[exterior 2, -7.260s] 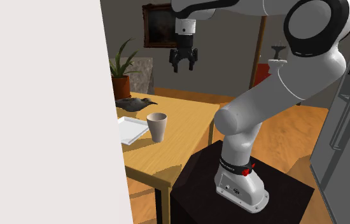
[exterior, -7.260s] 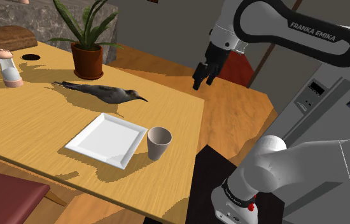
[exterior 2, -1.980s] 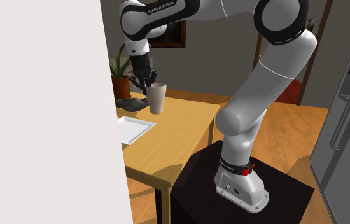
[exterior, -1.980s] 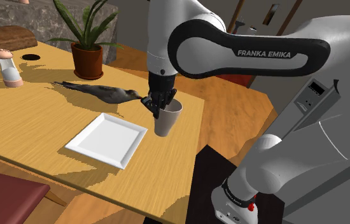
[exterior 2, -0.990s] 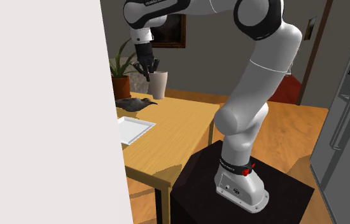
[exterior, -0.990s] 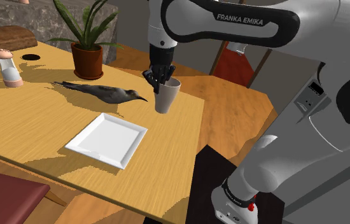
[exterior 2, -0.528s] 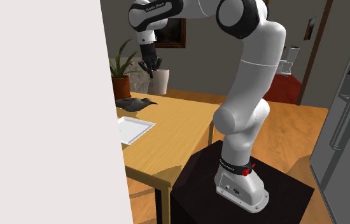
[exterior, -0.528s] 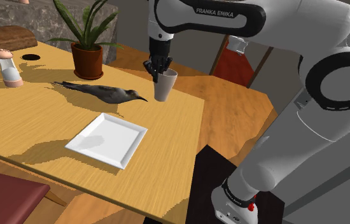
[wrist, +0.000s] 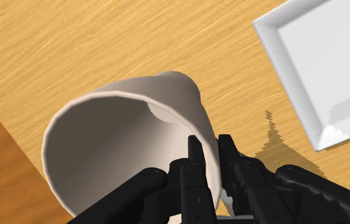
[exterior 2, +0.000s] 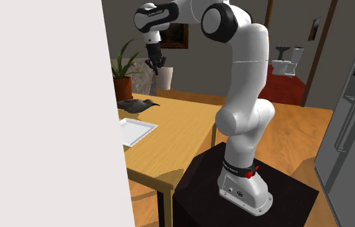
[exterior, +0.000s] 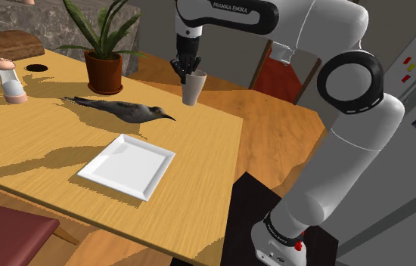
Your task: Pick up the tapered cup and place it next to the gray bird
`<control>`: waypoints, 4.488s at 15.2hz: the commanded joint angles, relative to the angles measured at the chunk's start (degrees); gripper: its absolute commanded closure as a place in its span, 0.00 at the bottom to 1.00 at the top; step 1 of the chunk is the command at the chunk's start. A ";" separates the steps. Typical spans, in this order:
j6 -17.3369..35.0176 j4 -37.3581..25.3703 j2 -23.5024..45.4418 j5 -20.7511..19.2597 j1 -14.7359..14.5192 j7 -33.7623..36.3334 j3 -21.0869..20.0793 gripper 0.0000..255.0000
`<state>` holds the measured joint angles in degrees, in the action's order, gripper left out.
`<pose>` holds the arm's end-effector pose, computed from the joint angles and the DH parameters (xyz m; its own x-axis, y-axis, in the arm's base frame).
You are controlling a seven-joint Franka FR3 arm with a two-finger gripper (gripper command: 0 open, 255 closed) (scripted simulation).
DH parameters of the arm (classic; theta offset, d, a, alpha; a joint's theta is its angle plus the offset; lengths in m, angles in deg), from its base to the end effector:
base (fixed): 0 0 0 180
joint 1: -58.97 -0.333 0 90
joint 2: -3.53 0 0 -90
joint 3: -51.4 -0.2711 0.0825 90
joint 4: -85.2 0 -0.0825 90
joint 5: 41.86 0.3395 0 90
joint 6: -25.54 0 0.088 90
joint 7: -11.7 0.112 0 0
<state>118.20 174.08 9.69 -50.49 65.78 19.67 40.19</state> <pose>0.5395 0.0205 0.5324 0.9983 -0.0544 -0.0216 -0.0511 -0.9898 0.1331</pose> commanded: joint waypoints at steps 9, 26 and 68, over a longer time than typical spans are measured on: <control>-7.25 -29.07 21.08 -2.90 2.00 -6.98 2.76 1.00; 7.52 -11.03 17.95 -2.67 3.26 -5.08 2.73 1.00; 14.28 -4.97 18.81 -3.12 3.06 -3.47 2.72 0.00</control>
<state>132.56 169.18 28.49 -53.62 68.85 16.20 42.92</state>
